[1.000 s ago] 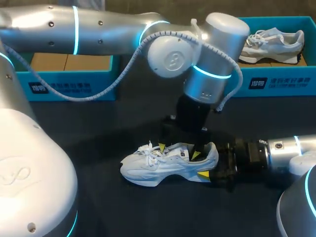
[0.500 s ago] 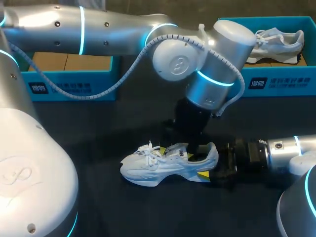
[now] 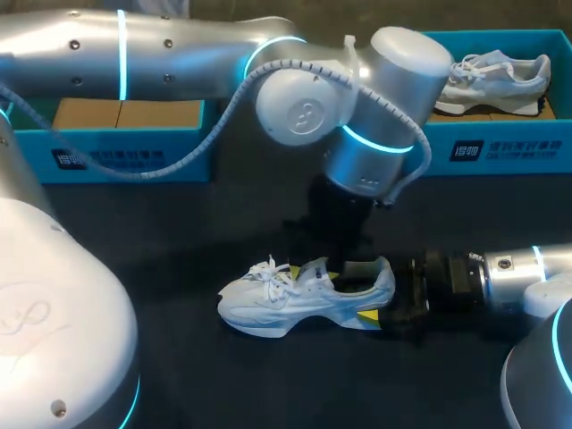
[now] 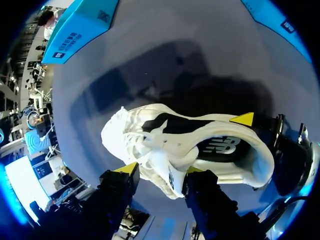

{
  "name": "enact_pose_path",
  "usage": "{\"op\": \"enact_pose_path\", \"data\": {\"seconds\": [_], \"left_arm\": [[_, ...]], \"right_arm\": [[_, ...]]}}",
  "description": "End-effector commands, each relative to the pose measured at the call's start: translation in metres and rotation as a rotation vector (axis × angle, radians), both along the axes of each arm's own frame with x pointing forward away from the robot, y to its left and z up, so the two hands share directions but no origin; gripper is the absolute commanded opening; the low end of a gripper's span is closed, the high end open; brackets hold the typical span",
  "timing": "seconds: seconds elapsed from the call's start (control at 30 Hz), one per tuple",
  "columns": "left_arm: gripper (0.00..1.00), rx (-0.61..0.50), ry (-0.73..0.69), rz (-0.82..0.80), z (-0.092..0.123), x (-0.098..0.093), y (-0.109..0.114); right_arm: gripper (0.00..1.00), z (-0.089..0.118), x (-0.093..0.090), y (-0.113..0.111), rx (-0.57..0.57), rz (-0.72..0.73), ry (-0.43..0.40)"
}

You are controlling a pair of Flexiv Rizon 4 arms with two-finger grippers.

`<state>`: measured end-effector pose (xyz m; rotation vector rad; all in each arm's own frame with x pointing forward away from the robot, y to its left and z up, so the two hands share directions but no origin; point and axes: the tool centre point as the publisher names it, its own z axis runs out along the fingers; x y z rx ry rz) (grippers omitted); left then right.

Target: Take the shoe out of the shoebox, open the shoe tongue, remove and reinsert the insole, then place the shoe into the shoebox

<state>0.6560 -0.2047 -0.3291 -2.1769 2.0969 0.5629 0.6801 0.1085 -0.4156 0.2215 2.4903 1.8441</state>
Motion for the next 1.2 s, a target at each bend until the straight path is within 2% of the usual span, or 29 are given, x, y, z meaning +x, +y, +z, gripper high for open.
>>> {"op": "enact_pose_path", "data": {"seconds": [0.03,0.13,0.27,0.33,0.37,0.6,0.87,1.2], "left_arm": [[0.47,-0.085,-0.006,0.017,0.006,-0.001,0.015],[0.42,-0.111,-0.017,0.028,0.006,0.001,0.018],[0.27,-0.145,-0.026,0.038,0.007,0.002,0.02],[0.16,-0.172,-0.03,0.046,0.007,0.003,0.023],[0.01,-0.191,-0.033,0.049,0.008,0.003,0.024],[0.0,-0.303,-0.056,0.082,0.011,0.004,0.039],[0.0,-0.492,-0.092,0.11,0.015,0.001,0.066],[0.0,-0.633,-0.069,0.145,-0.001,0.002,0.09]], "right_arm": [[0.0,0.0,0.0,0.001,-0.002,-0.002,0.0],[0.0,0.0,0.0,0.001,-0.002,-0.002,0.0],[0.0,0.0,0.0,0.001,-0.002,-0.002,0.0],[0.0,0.0,0.0,0.001,-0.002,-0.002,0.0],[0.0,0.0,0.0,0.001,-0.002,-0.002,0.0],[0.0,0.0,0.0,0.001,-0.002,-0.002,0.0],[0.0,0.0,0.0,0.001,-0.002,-0.002,0.0],[0.0,0.0,0.0,0.001,-0.002,-0.002,0.0]]}}
